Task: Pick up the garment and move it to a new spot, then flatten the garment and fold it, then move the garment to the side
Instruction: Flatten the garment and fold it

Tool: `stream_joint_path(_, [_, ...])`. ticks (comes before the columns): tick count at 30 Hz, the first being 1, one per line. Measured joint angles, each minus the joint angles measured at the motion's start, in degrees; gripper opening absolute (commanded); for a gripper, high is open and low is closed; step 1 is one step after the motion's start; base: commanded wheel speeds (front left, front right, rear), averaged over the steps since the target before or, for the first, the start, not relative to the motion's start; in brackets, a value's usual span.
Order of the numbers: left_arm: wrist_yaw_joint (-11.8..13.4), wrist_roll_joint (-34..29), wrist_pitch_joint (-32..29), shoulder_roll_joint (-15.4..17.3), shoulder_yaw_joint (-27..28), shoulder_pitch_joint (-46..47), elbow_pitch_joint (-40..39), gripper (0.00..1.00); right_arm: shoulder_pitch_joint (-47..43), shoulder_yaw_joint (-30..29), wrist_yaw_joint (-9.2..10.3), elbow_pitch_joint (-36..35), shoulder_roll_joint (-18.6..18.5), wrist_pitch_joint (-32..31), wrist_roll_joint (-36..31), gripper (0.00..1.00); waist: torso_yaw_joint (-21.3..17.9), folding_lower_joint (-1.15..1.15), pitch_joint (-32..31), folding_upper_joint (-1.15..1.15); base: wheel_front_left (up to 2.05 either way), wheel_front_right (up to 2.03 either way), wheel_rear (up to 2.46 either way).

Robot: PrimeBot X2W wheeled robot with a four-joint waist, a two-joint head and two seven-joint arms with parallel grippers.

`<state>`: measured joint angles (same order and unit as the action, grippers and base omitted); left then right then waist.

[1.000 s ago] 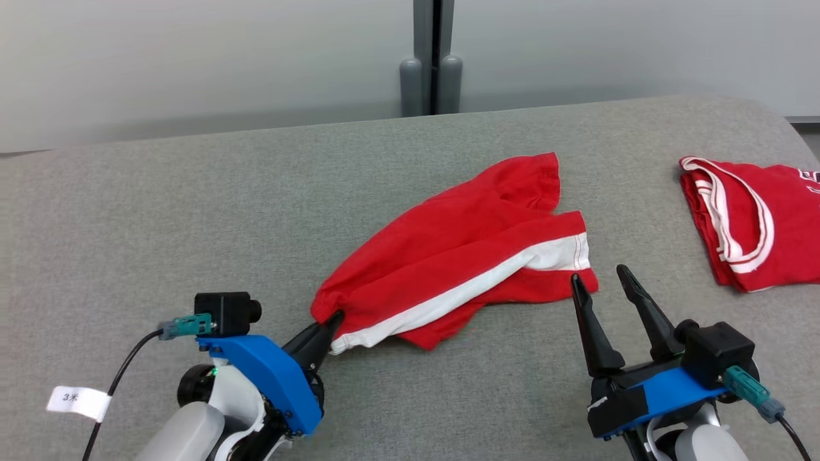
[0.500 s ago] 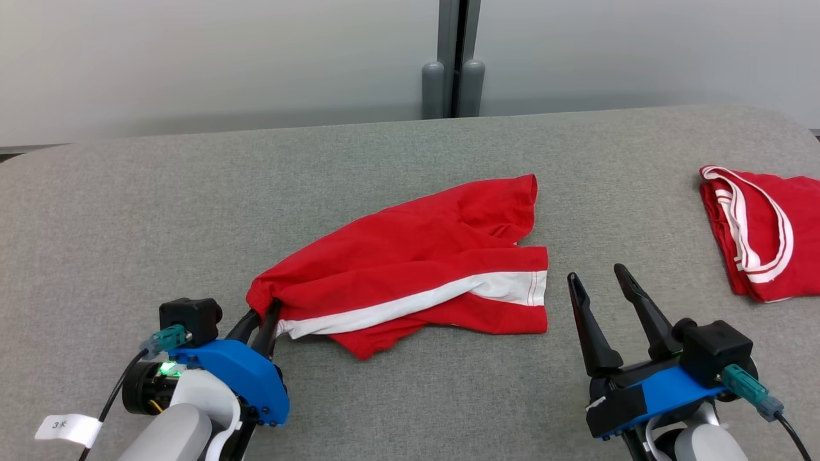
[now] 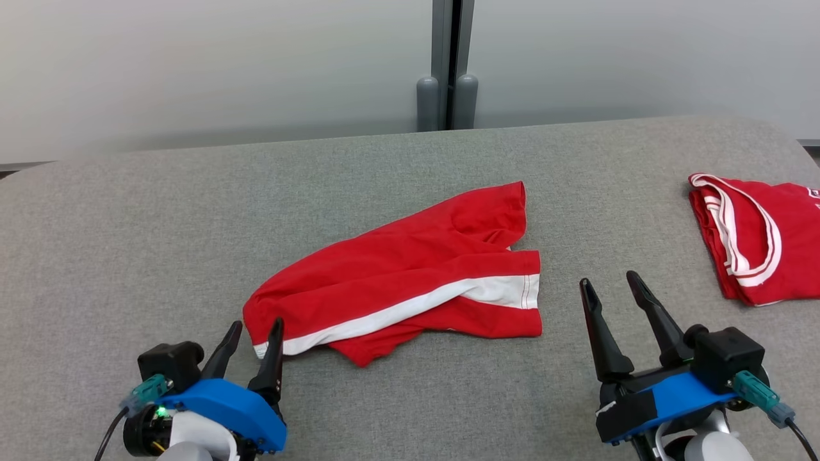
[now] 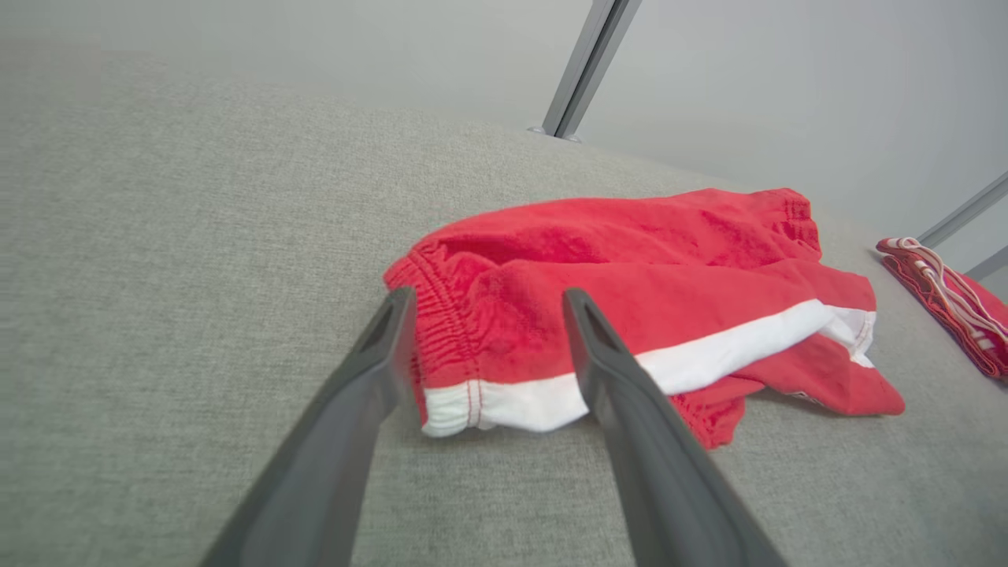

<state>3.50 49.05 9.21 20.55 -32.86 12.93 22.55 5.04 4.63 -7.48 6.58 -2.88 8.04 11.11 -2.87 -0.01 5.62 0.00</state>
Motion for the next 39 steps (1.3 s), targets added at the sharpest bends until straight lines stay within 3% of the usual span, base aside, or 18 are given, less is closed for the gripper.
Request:
stream_joint_path(7, [0.5, -1.5, 4.9, 0.1, 2.6, -2.8, -2.9, 1.00, -0.7, -0.5, 0.00, -0.4, 0.0, -0.3, -0.1, 1.00, 0.6, 0.00, -1.0, 0.00, 0.00, 0.00, 0.00])
stream_joint_path(14, [0.8, -11.3, 5.8, -0.7, 9.4, -5.6, -8.3, 1.00, -1.2, -0.9, 0.00, -0.7, 0.0, -0.5, -0.4, 1.00, 1.2, 0.01, -1.9, 0.00, 0.00, 0.00, 0.00])
stream_joint_path(19, [-1.0, -18.3, 5.8, -2.8, 14.7, -8.3, -10.5, 1.00, -1.5, -0.9, 0.00, -0.9, 0.0, -0.7, -0.4, 1.00, 1.2, 0.01, -2.1, 0.00, 0.00, 0.00, 0.00])
stream_joint_path(27, [-4.7, -24.0, 5.8, -7.0, 21.7, -11.4, -9.5, 1.00, -2.0, -1.1, 0.00, -0.6, 0.0, -0.9, -0.4, 1.00, 1.2, 0.01, -2.3, 0.00, 0.00, 0.00, 0.00])
stream_joint_path(39, [-7.6, -27.3, 5.8, -9.3, 24.1, -12.7, -5.6, 1.00, -3.3, -1.9, 0.00, 0.3, 0.0, -1.2, -0.4, 1.00, 1.7, 0.00, -4.0, 0.00, 0.00, 0.00, 0.00])
